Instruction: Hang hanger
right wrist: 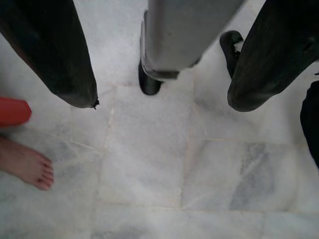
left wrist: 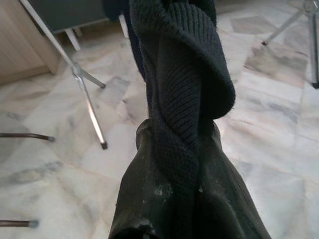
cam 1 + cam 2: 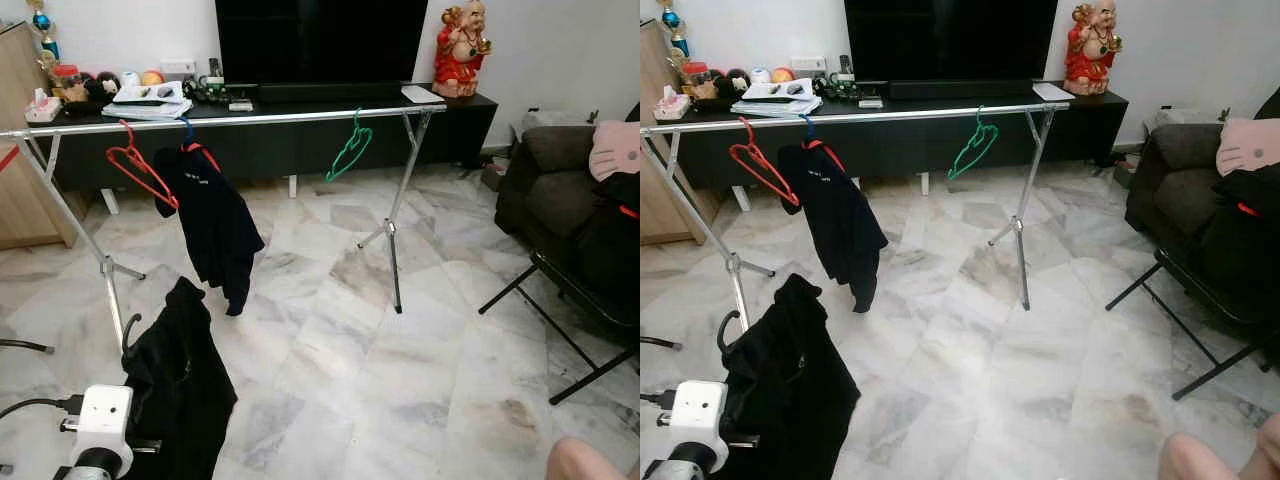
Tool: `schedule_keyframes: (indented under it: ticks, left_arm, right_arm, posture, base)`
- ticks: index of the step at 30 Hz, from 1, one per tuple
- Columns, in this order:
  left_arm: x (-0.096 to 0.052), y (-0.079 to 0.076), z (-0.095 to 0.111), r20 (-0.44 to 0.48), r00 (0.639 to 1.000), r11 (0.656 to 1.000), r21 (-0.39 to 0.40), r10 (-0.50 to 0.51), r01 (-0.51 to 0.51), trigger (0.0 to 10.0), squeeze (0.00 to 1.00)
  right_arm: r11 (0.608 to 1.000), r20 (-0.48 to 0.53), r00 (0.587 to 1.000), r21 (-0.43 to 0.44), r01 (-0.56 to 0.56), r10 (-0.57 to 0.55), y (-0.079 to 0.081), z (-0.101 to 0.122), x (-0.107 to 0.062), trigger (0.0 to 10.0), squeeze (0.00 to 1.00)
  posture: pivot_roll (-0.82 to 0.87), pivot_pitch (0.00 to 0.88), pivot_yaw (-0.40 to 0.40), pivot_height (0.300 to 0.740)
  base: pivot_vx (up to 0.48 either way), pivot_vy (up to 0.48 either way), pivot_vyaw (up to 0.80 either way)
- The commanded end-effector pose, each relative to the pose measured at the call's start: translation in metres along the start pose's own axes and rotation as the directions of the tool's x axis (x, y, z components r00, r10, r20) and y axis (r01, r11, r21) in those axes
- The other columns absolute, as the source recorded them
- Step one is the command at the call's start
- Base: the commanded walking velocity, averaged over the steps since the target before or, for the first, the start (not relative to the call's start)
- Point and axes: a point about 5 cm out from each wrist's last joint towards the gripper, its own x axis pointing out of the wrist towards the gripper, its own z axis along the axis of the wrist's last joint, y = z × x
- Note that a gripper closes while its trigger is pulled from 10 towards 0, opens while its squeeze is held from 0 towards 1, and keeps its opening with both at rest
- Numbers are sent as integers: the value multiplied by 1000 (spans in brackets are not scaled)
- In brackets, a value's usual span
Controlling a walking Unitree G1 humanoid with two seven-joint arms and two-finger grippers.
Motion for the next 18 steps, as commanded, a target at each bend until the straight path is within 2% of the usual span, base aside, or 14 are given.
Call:
schedule_keyframes:
  ticks: [1,4,14,18]
  left_arm:
    - [1,-4,7,23,1000,1000,8,-9,8,10000,0]
    - [1,-9,6,16,999,999,9,-41,41,10000,0]
    - [2,-12,6,6,998,998,24,-63,63,10000,0]
    - [2,-11,8,8,997,997,39,-73,73,10000,0]
  right_arm:
    - [1000,12,1000,11,15,-15,-8,5,0,10000,0]
    - [1000,10,1000,15,25,-26,-13,5,-1,10000,0]
    - [999,-2,999,18,32,-32,-16,3,-1,10000,0]
    - [997,1,999,53,53,-53,-18,5,-1,10000,0]
  posture:
    - [54,0,2,740]
    - [48,0,0,740]
    - [53,0,4,740]
    - [63,0,17,740]
  base:
    - [259,0,0]
    - [271,0,0]
    - [316,0,0]
    - [354,0,0]
